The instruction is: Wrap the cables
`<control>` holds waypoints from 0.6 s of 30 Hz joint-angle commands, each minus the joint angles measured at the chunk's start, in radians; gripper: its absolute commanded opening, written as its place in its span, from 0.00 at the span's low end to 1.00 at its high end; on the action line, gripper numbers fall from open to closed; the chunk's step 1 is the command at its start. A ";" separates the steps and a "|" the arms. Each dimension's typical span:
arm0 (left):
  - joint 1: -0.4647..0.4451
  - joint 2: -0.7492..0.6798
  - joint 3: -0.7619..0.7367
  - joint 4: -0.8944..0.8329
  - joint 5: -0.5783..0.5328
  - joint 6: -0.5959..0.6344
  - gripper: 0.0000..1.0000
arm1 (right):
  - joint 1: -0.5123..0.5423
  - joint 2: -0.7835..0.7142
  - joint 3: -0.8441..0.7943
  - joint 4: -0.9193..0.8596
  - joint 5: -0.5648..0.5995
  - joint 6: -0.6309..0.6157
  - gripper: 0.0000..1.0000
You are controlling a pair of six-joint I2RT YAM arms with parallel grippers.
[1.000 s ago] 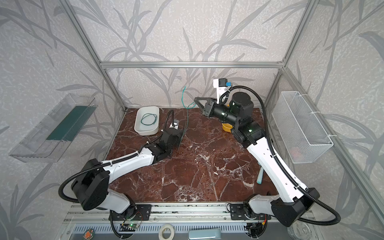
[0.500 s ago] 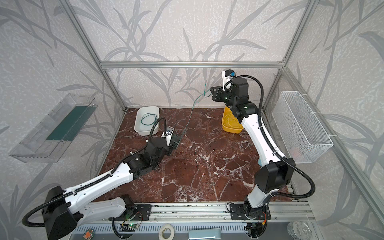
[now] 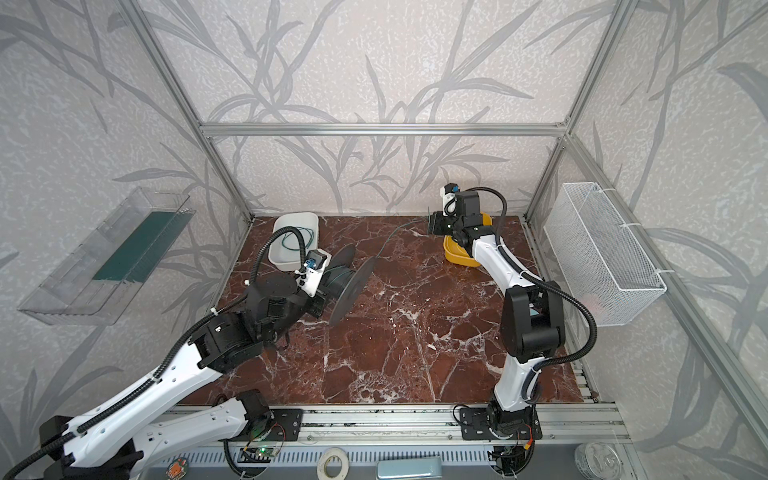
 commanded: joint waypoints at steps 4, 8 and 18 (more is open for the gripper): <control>0.098 0.019 0.190 0.022 0.134 -0.094 0.00 | 0.065 -0.027 -0.122 0.087 0.074 -0.030 0.00; 0.269 0.095 0.308 0.049 0.304 -0.214 0.00 | 0.124 -0.045 -0.186 0.084 0.094 -0.059 0.00; 0.393 0.248 0.405 0.241 0.193 -0.415 0.00 | 0.345 -0.269 -0.507 0.198 0.198 -0.030 0.00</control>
